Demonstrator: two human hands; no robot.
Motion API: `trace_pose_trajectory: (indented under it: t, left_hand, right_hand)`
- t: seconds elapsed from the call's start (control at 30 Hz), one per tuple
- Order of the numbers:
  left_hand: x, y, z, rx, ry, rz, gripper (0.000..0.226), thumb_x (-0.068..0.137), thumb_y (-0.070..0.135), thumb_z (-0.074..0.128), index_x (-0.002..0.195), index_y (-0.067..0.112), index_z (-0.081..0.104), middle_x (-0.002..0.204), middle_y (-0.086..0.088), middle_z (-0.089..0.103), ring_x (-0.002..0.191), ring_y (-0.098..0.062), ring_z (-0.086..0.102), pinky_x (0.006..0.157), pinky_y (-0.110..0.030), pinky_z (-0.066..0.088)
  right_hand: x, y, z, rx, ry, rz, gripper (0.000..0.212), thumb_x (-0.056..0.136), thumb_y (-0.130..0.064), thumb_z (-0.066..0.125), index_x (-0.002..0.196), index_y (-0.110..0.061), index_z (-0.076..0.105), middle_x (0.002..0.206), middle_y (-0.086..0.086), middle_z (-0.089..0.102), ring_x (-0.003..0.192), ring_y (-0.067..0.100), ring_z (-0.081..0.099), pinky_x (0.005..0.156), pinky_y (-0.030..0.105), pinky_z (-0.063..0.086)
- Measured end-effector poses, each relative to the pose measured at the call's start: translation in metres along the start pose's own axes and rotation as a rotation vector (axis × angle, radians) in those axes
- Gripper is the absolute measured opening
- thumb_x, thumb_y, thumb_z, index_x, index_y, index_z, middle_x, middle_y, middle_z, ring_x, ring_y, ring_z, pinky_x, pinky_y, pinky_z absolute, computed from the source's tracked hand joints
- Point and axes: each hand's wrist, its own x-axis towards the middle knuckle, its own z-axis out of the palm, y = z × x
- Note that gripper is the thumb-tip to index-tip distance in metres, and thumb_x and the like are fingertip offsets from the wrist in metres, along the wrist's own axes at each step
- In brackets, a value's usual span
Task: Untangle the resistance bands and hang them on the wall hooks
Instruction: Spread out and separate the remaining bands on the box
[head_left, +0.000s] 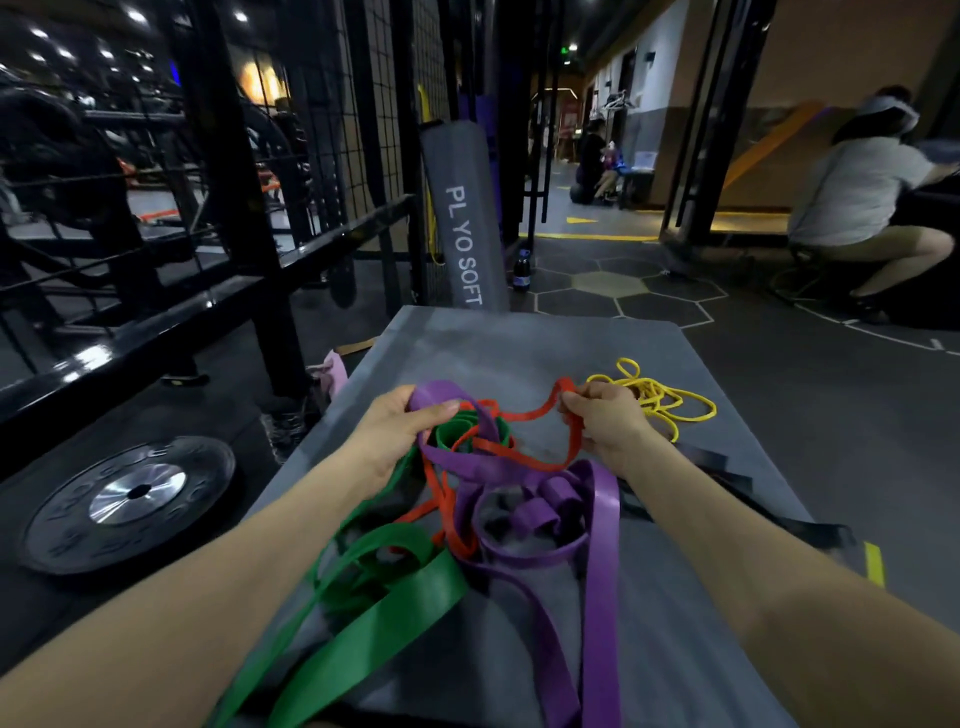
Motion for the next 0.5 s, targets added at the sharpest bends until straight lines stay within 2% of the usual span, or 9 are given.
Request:
trace_pose_trajectory:
  t: [0.07, 0.13, 0.23, 0.3, 0.37, 0.43, 0.5]
  left_hand:
    - [0.0, -0.003, -0.001, -0.011, 0.004, -0.012, 0.015, 0.084, 0.006, 0.064, 0.074, 0.013, 0.056, 0.043, 0.011, 0.051, 0.039, 0.003, 0.044, 0.054, -0.016, 0.036]
    - [-0.001, -0.001, 0.002, -0.03, -0.022, -0.004, 0.014, 0.085, 0.007, 0.062, 0.074, 0.014, 0.056, 0.042, 0.013, 0.054, 0.04, 0.004, 0.048, 0.055, -0.013, 0.037]
    - [-0.001, 0.013, 0.009, -0.099, -0.057, 0.01, 0.018, 0.088, 0.006, 0.058, 0.074, 0.016, 0.053, 0.043, 0.014, 0.056, 0.042, 0.006, 0.051, 0.056, -0.01, 0.041]
    - [0.004, 0.024, 0.013, -0.163, -0.055, 0.02, 0.02, 0.088, 0.006, 0.058, 0.072, 0.017, 0.051, 0.042, 0.014, 0.051, 0.042, 0.004, 0.048, 0.055, -0.012, 0.04]
    - [0.012, 0.035, 0.014, -0.207, -0.049, 0.037, 0.024, 0.087, 0.007, 0.058, 0.069, 0.018, 0.048, 0.043, 0.014, 0.045, 0.042, 0.0, 0.042, 0.051, -0.011, 0.039]
    - [0.019, 0.044, 0.014, -0.245, -0.046, 0.043, 0.025, 0.087, 0.008, 0.059, 0.068, 0.019, 0.048, 0.043, 0.012, 0.042, 0.044, -0.002, 0.038, 0.051, -0.014, 0.036]
    - [0.026, 0.05, 0.015, -0.28, -0.048, 0.039, 0.024, 0.087, 0.009, 0.059, 0.069, 0.02, 0.048, 0.044, 0.011, 0.04, 0.046, -0.004, 0.035, 0.055, -0.019, 0.031]
  right_hand:
    - [-0.007, -0.005, 0.007, 0.132, -0.076, 0.047, 0.022, 0.095, -0.004, 0.048, 0.074, -0.011, 0.053, 0.07, 0.004, 0.052, 0.061, 0.013, 0.046, 0.057, 0.027, 0.039]
    - [-0.009, -0.008, 0.011, 0.088, -0.139, 0.051, 0.014, 0.094, -0.005, 0.049, 0.083, -0.011, 0.055, 0.072, 0.004, 0.053, 0.064, 0.012, 0.049, 0.059, 0.026, 0.041]
    - [-0.004, -0.005, 0.014, -0.292, -0.147, -0.003, 0.005, 0.089, -0.003, 0.056, 0.086, -0.006, 0.058, 0.072, 0.01, 0.051, 0.066, 0.018, 0.049, 0.061, 0.029, 0.041]
    - [0.002, 0.001, 0.015, -0.53, -0.108, -0.029, 0.011, 0.085, 0.0, 0.06, 0.074, -0.004, 0.057, 0.065, 0.01, 0.05, 0.065, 0.021, 0.05, 0.063, 0.033, 0.04]
    - [0.005, 0.004, 0.013, -0.658, -0.069, -0.033, 0.018, 0.084, -0.001, 0.059, 0.067, -0.005, 0.056, 0.063, 0.012, 0.052, 0.064, 0.022, 0.05, 0.066, 0.037, 0.046]
    - [0.007, 0.004, 0.009, -0.811, -0.034, -0.078, 0.011, 0.085, -0.006, 0.056, 0.078, 0.0, 0.062, 0.074, 0.017, 0.054, 0.073, 0.024, 0.051, 0.075, 0.041, 0.05]
    - [0.006, -0.003, 0.006, -0.973, -0.002, -0.118, 0.02, 0.086, -0.01, 0.055, 0.093, 0.007, 0.064, 0.087, 0.021, 0.059, 0.085, 0.028, 0.057, 0.076, 0.037, 0.047]
